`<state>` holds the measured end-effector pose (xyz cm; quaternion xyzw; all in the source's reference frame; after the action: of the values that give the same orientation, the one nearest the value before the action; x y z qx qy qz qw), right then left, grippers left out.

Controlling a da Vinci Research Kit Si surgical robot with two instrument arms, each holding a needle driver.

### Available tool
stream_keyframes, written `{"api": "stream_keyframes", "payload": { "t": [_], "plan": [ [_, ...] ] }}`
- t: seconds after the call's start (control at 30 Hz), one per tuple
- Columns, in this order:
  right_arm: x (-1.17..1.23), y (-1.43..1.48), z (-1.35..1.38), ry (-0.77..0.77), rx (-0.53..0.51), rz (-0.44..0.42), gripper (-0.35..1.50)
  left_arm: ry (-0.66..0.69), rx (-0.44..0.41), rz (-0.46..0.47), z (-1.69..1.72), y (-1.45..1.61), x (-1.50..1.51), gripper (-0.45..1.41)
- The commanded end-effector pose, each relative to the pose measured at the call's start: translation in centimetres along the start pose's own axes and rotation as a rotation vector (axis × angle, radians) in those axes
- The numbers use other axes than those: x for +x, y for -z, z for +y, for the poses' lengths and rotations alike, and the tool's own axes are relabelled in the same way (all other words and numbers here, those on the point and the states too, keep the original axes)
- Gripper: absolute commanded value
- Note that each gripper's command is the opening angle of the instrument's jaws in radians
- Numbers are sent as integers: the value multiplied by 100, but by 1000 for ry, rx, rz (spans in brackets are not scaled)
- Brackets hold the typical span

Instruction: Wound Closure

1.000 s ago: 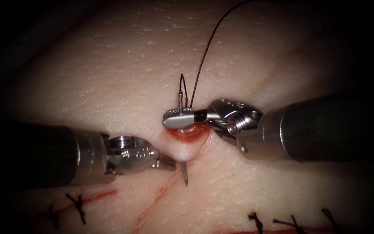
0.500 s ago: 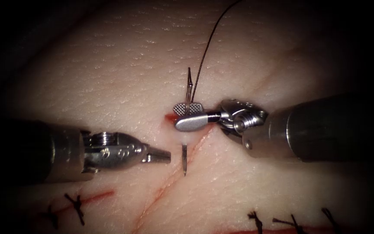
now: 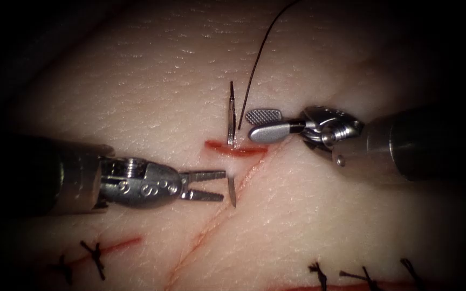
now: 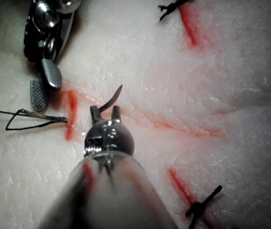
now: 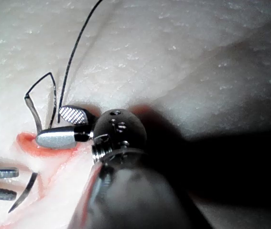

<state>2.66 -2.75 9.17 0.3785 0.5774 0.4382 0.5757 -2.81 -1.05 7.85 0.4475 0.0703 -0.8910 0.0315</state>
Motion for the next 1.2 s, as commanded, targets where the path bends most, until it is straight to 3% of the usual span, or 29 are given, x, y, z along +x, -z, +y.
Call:
{"api": "stream_keyframes", "payload": {
  "t": [0.03, 0.53, 0.6, 0.67, 0.7, 0.73, 0.93, 1.0, 1.07, 1.13, 1.2],
  "plan": [
    [-6, -1, 4, 2, -3, 0, 115, -3, -5, 3, 3, -12, -4, 37],
    [-8, 9, 6, 11, -8, 19, 99, -6, -25, 8, -4, -40, -1, 39],
    [-11, 9, 6, 12, -8, 25, 94, -8, -28, 10, -7, -41, -3, 17],
    [-13, 8, 5, 12, -8, 25, 89, -16, -28, 14, -8, -40, -5, -16],
    [-14, 8, 4, 12, -8, 25, 88, 1, -25, 19, -9, -40, -7, -45],
    [-14, 8, 4, 12, -8, 25, 88, 1, -25, 19, -9, -40, -7, -45],
    [-17, 9, 1, 13, -6, 23, 74, 214, -55, 180, -11, -29, -4, -45],
    [-18, 11, 0, 42, -4, 22, 74, 402, -133, 312, -5, -22, 5, -45],
    [-18, 12, 0, 72, -3, 22, 71, 454, -169, 352, -2, -20, 10, -45],
    [-19, 14, -1, 107, -1, 21, 56, 523, -209, 397, 2, -17, 15, -45],
    [-20, 18, -1, 161, 3, 19, 27, 591, -260, 447, 5, -11, 24, -45]
  ]
}}
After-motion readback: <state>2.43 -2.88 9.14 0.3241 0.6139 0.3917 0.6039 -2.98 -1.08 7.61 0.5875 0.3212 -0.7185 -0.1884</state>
